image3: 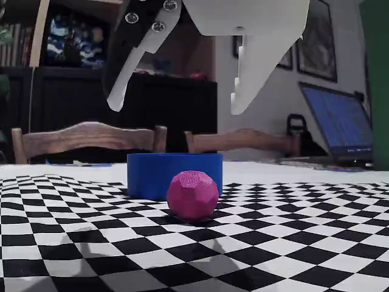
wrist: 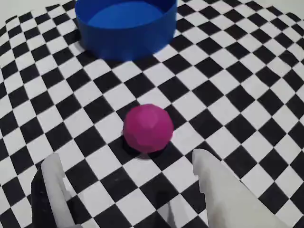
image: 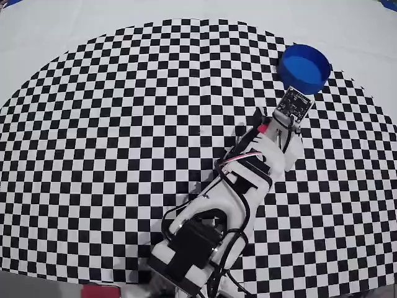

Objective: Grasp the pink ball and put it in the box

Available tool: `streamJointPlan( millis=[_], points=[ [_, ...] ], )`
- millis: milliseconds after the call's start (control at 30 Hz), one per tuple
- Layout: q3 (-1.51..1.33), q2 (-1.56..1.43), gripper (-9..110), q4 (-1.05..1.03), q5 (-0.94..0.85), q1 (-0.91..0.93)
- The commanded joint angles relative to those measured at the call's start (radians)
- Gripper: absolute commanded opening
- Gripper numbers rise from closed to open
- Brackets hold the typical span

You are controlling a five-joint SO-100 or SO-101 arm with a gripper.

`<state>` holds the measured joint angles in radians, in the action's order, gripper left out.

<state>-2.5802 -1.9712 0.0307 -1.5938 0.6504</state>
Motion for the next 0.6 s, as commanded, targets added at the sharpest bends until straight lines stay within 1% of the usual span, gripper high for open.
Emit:
streamJointPlan(
  millis=[0,567],
  points=[
    [0.06,0.021,32,0.014,0.008,0.008],
    [0.164,0.178,32,0.018,0.008,0.014]
  ],
)
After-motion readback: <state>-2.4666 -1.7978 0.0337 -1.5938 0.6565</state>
